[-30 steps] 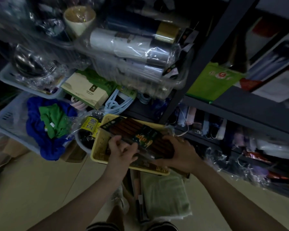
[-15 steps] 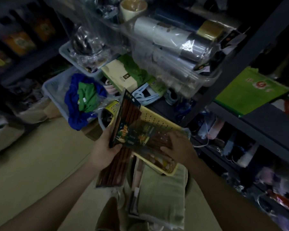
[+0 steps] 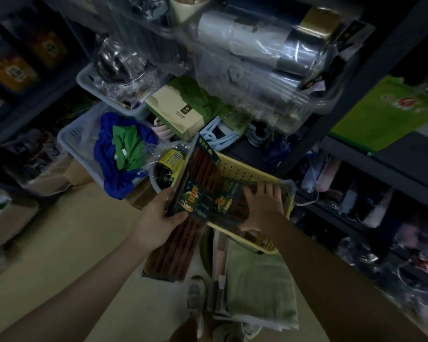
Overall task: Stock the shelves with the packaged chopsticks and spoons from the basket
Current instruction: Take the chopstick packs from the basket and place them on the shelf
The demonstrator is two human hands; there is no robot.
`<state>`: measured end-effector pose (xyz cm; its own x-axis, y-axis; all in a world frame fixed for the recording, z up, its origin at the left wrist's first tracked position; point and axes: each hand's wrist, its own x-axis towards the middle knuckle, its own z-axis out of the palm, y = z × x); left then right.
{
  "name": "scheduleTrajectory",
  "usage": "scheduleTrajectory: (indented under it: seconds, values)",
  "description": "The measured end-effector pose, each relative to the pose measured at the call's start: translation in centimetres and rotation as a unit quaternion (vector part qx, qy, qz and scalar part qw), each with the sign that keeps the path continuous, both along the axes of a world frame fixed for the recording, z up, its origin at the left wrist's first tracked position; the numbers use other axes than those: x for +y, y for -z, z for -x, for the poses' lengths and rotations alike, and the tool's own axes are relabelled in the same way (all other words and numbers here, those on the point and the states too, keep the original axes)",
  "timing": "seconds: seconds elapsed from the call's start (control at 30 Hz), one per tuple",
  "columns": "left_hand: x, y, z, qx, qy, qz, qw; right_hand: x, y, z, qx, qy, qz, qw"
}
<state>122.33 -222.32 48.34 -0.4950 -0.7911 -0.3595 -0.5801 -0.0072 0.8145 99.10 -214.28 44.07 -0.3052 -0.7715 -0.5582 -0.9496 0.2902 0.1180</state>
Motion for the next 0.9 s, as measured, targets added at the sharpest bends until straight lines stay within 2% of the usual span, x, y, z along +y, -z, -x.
scheduleTrajectory:
  seconds: [0.23, 0.37, 0.47, 0.57, 0.63, 0.77, 0.9]
  values:
    - [2.5, -4.7, 1.8, 0.028, 0.094, 0.011, 0.995, 9.1, -7.1, 1.1, -0.004, 0.126, 0.095, 0.987]
    - [6.6, -8.4, 4.9, 0.068, 0.144, 0.028, 0.987, 17.4, -10.7, 3.1, -0.004, 0.232, 0.152, 0.961]
    - [10.5, -11.0, 8.0, 0.108, 0.168, 0.041, 0.979, 24.6, -13.0, 5.1, -0.047, 0.348, 0.220, 0.910]
    - [15.7, -13.2, 11.9, 0.156, 0.181, 0.036, 0.970, 32.5, -15.0, 7.3, -0.088, 0.439, 0.306, 0.840]
    - [20.0, -14.7, 14.8, 0.196, 0.188, 0.021, 0.962, 37.8, -16.2, 9.0, -0.098, 0.468, 0.360, 0.801]
    - [28.3, -18.2, 21.6, 0.271, 0.228, 0.029, 0.935, 47.7, -18.8, 13.7, -0.098, 0.487, 0.445, 0.745]
    - [34.2, -21.7, 28.2, 0.327, 0.258, 0.010, 0.909, 54.8, -23.3, 18.4, -0.090, 0.526, 0.511, 0.674]
